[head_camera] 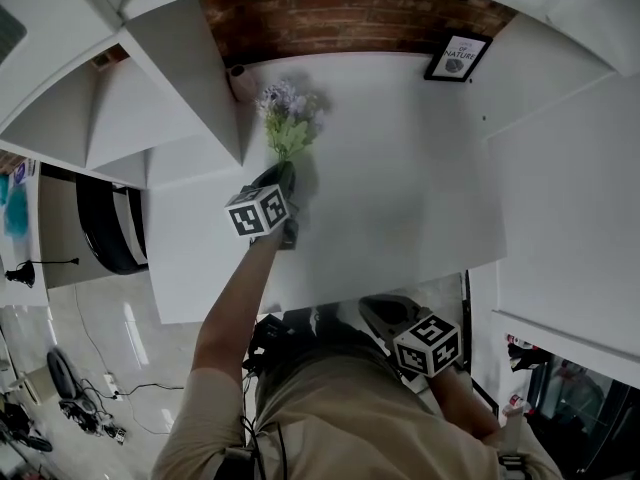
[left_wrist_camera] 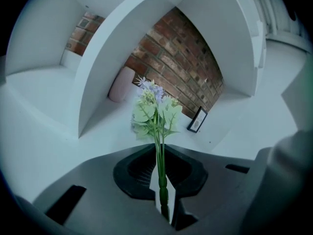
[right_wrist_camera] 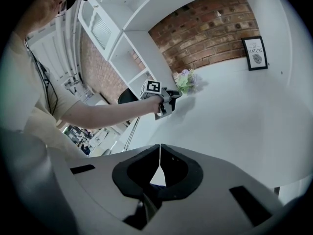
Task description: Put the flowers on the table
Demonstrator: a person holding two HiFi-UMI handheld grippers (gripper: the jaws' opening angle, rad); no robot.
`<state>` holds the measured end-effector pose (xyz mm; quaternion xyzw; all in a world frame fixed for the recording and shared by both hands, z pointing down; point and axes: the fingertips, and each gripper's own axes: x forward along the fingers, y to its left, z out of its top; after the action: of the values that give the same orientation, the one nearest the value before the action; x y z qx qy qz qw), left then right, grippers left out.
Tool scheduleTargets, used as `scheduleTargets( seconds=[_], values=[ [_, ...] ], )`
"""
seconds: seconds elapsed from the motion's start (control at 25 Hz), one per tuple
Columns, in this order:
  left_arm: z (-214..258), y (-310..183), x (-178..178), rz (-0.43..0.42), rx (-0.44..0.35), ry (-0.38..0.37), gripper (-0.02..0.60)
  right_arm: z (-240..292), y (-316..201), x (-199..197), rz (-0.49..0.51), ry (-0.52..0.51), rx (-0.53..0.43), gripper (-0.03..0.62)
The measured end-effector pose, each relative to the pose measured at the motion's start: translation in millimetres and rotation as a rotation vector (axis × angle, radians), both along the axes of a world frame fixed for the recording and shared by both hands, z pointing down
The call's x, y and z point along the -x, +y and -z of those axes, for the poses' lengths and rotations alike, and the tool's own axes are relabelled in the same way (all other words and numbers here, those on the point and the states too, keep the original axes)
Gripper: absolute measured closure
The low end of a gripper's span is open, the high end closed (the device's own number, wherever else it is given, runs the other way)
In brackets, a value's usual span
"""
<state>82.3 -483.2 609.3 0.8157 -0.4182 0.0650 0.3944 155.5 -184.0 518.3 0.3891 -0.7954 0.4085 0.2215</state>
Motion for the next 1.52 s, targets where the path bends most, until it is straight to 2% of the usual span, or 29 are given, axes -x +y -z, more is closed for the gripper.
scheduleTargets(
  seconds=[0.16,0.28,0.44,0.52,0.64,0.8,1.04,1.28,1.52],
  values=[
    [-8,-5,-7,-0.007,0.033,0.004,0.569,-3,-2,-3,-0.007,0.008,0.008,0.572],
    [-11,-13,-14,-0.011,0.021,-0.021,0.569,-4,-3,-5,-0.011,0.014,0.011,0.572],
    [-12,-28,-18,0.005,0.025,-0.006,0.569,-5,-4,-9,-0.017,0.032,0.009,0.572],
    [-12,-36,-20,0.023,0.036,0.038,0.569,-8,-4,-11,-0.018,0.045,0.012,0.572],
    [-13,-46,-22,0.071,0.100,0.134,0.569,-10,0,-12,-0.017,0.068,0.017,0.572],
    [-14,-56,-20,0.099,0.142,0.160,0.569,-12,1,-8,0.004,0.083,0.011,0.572],
    [-18,-62,-31,0.051,0.199,0.201,0.569,-12,-5,-4,0.031,0.112,-0.011,0.572],
    [-17,-69,-36,0.008,0.221,0.232,0.569,-12,-8,2,0.062,0.136,-0.024,0.572],
    [-17,-82,-33,0.000,0.197,0.176,0.569,-12,-10,5,0.064,0.132,-0.029,0.572]
  ],
)
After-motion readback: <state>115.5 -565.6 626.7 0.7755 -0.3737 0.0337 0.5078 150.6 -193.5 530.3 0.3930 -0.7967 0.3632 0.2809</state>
